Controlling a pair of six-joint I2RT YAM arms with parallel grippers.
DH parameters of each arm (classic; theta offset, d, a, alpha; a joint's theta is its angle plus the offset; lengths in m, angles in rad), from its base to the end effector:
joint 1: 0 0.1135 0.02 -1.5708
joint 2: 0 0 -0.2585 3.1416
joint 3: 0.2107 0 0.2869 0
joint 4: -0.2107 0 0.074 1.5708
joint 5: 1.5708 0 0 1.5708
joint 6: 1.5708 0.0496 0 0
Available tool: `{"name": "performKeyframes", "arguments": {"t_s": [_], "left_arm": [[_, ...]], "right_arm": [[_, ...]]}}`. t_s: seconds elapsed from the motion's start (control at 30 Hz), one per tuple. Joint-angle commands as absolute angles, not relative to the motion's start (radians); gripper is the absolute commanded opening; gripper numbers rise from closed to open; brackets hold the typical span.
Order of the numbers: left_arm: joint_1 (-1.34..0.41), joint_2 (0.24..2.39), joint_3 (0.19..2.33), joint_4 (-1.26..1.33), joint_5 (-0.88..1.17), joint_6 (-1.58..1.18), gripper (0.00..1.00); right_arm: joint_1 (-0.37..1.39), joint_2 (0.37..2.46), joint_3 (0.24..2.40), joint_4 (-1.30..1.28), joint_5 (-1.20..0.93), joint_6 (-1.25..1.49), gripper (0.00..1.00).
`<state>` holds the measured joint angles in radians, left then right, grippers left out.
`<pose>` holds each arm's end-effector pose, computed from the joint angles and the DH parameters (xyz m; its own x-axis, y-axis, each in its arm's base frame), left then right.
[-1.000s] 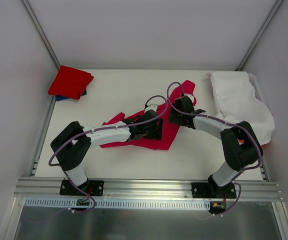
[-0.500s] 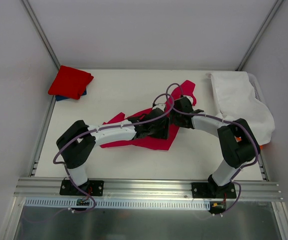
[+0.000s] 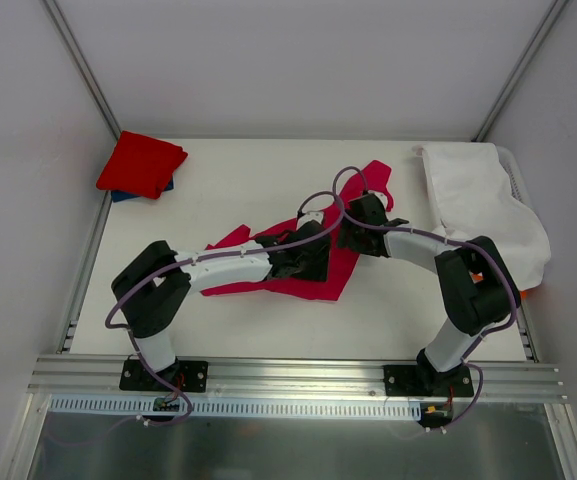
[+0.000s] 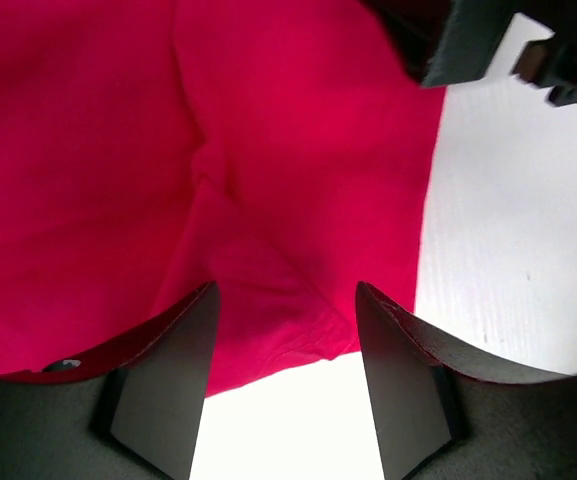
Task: Fold and stack the t-shirts
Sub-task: Flatten the tshirt out
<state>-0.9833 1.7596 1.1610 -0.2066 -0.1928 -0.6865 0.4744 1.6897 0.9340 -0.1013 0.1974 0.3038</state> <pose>0.2402 -0.3436 0.1704 -0.7802 0.0493 -0.6235 0.3217 0.8866 -0.3324 0.3392 0.1632 0.1287 -0.7414 -0.0510 -0.6691 -0.1173 0.9916 0.0544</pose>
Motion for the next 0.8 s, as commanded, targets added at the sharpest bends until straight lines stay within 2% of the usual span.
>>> {"name": "performKeyframes", "arguments": {"t_s": [0.0, 0.43, 0.77], "left_arm": [[-1.000, 1.704, 1.143, -0.259, -0.259, -0.712, 0.57], [-1.002, 1.775, 1.160, -0.262, -0.233, -0.727, 0.52], [-1.002, 1.796, 1.170, -0.262, -0.229, -0.726, 0.36]], "right_arm": [[0.468, 1.709, 0.951, -0.083, 0.186, 0.319, 0.71], [0.465, 1.718, 0.953, -0.083, 0.183, 0.324, 0.71], [0.465, 1.727, 0.954, -0.080, 0.176, 0.327, 0.71]]}}
